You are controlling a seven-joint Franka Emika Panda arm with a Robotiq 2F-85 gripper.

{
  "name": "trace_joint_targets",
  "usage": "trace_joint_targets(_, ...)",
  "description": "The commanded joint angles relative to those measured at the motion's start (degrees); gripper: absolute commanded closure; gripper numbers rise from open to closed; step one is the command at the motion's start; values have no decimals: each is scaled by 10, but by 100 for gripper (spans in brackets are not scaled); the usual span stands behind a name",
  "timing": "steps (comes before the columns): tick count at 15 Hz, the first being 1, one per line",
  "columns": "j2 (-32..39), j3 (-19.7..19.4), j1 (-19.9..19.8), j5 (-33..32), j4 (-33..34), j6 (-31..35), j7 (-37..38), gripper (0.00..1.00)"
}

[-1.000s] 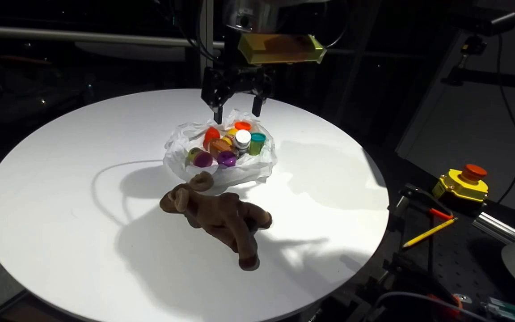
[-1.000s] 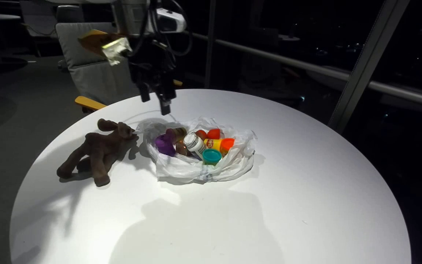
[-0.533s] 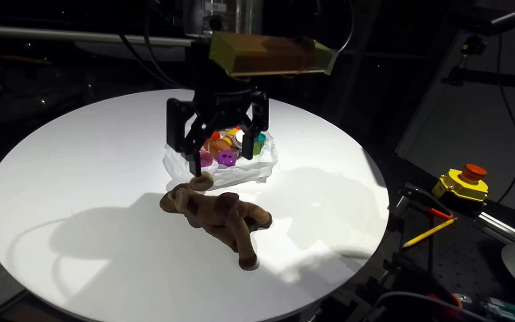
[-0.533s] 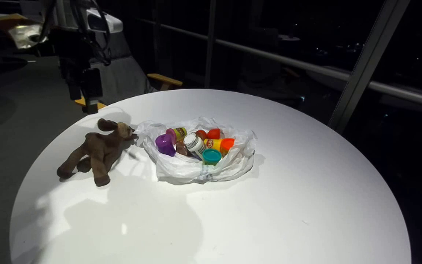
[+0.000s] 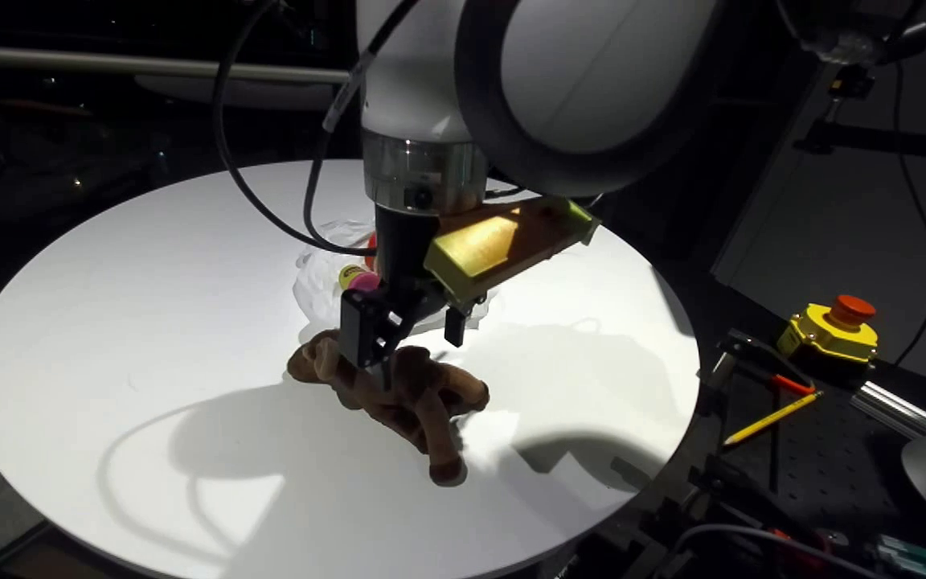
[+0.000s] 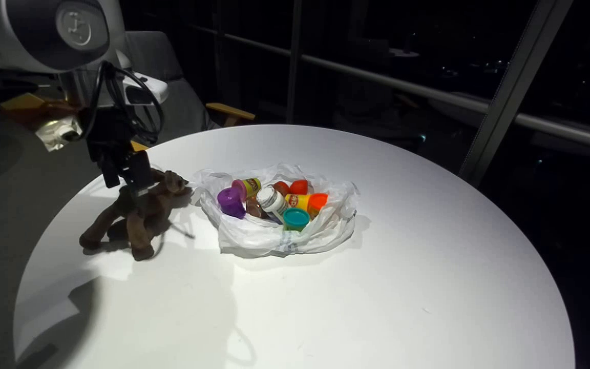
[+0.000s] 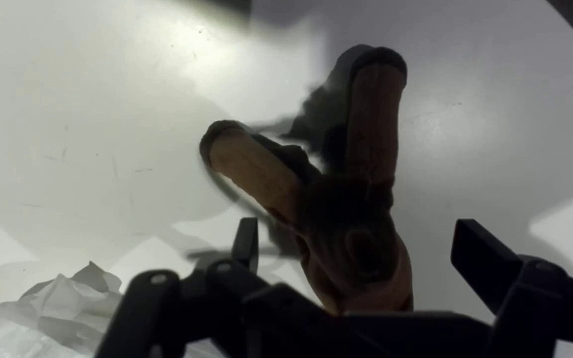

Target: Put all the contents in the white plastic bag

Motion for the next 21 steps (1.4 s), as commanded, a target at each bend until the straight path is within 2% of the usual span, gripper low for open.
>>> trace_joint_targets(1,12,-17,8,-51,-10,44,18,0)
trace_joint_targets(6,21,-21,6,-60,-18,78,4,0)
trace_joint_targets(7,37,-11,-6,-48,-6,74,-11,25)
trace_joint_targets(8,38,-5,-12,-41,-5,68,-21,27)
trace_joint_targets(9,39,1,-17,-35,-5,65,-28,33)
trace_joint_targets(13,31,23,-44,4,-7,64,-59,67)
trace_joint_targets(16,13,36,-67,35,-11,62,-84,88)
trace_joint_targets(18,-15,35,-77,42,-23,63,-97,90)
trace_joint_targets(20,-62,46,-98,59,-39,62,-119,87)
trace_joint_targets(21,-88,61,-117,80,-44,61,-141,91)
